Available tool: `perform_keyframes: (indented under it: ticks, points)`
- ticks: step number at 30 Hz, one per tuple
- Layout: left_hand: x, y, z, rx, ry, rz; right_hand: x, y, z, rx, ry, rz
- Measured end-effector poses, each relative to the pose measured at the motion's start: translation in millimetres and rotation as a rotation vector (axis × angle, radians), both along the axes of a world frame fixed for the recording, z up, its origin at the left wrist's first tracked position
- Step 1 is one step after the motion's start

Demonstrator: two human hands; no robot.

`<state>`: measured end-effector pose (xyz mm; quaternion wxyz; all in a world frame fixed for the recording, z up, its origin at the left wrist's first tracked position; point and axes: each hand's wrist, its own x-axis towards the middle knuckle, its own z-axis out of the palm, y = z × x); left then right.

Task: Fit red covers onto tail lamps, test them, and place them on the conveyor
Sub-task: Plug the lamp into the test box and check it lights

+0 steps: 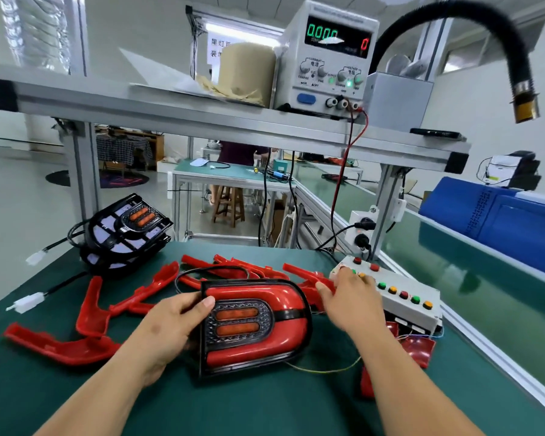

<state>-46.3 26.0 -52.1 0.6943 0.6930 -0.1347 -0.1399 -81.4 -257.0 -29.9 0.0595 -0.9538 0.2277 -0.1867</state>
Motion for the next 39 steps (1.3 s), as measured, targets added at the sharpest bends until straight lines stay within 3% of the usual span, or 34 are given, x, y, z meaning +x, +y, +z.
perform_keyframes:
  ticks: [4,9,34,39]
  points:
    - [6,-2,-9,-0.065,-0.039,-0.029,11,-18,-6,-0.018,0.156,0.031]
    - [14,-2,-17,-0.100,-0.047,-0.075,23,-24,-8,-0.036,0.218,0.060]
    - [19,-5,-24,-0.146,-0.026,-0.076,28,-27,-22,0.027,0.161,0.066]
    - [21,-5,-27,-0.152,-0.055,-0.099,20,-31,-24,0.003,0.096,-0.071]
